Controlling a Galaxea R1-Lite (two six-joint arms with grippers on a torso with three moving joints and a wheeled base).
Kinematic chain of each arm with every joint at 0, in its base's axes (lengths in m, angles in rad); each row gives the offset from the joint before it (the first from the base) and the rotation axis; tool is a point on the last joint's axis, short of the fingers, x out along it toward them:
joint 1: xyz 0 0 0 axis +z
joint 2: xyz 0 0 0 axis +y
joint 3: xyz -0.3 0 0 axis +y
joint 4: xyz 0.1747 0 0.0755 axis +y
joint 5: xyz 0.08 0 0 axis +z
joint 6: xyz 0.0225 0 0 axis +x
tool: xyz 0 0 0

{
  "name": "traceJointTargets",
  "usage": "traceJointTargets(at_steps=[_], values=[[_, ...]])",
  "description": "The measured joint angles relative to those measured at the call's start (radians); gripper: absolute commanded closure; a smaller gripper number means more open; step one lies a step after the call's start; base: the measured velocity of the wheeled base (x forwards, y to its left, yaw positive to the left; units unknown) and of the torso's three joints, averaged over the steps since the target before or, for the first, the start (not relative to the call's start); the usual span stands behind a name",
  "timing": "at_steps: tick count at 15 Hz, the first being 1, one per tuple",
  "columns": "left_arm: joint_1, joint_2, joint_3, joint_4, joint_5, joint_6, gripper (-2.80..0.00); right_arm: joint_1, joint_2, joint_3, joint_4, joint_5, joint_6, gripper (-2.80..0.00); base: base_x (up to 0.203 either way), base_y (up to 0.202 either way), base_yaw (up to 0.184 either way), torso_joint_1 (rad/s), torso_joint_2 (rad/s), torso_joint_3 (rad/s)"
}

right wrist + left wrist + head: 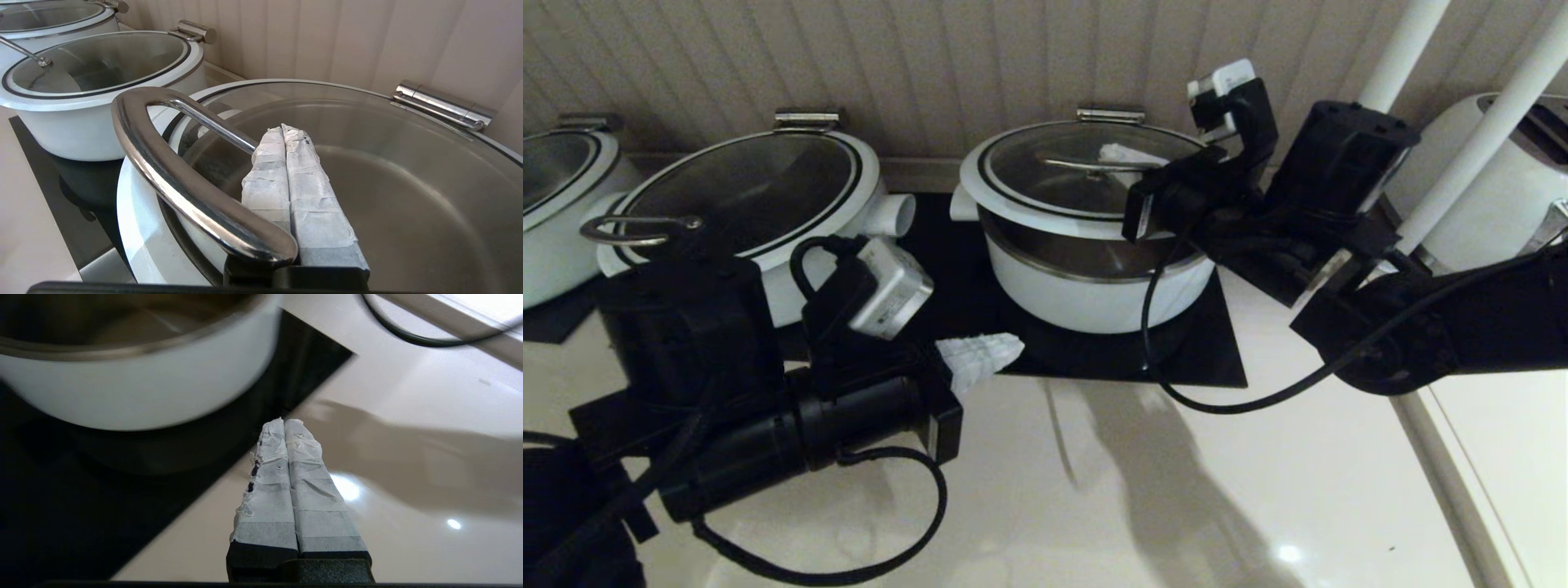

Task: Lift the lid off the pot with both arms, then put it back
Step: Hold the pot lid with the left arm

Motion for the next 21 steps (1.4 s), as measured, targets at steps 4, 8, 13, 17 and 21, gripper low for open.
traceJointTargets(at_steps=[4, 8, 13, 17, 21], values=[[0.000, 0.081, -0.069, -0.107, 0.098, 0.001, 0.00, 0.000, -0.007, 0.000, -0.001, -0.001, 0.000, 0.00, 0.000, 0.000, 0.000, 0.000, 0.00, 0.000], [0.001, 0.158, -0.190, -0.113, 0.111, 0.004, 0.00, 0.000, -0.015, 0.003, -0.001, 0.000, -0.001, 0.00, 0.000, 0.000, 0.000, 0.000, 0.00, 0.000], [0.001, 0.211, -0.235, -0.112, 0.132, 0.014, 0.00, 0.001, -0.026, 0.004, 0.001, 0.001, -0.001, 0.00, 0.000, 0.000, 0.000, 0.000, 0.00, 0.000], [0.001, 0.242, -0.292, -0.113, 0.135, 0.020, 0.00, 0.002, -0.035, 0.017, -0.001, 0.001, -0.002, 0.00, 0.000, 0.000, 0.000, 0.000, 0.00, 0.000], [0.003, 0.264, -0.332, -0.112, 0.136, 0.024, 0.00, 0.002, -0.058, 0.081, -0.006, 0.004, -0.002, 0.00, 0.000, 0.000, 0.000, 0.000, 0.00, 0.000]])
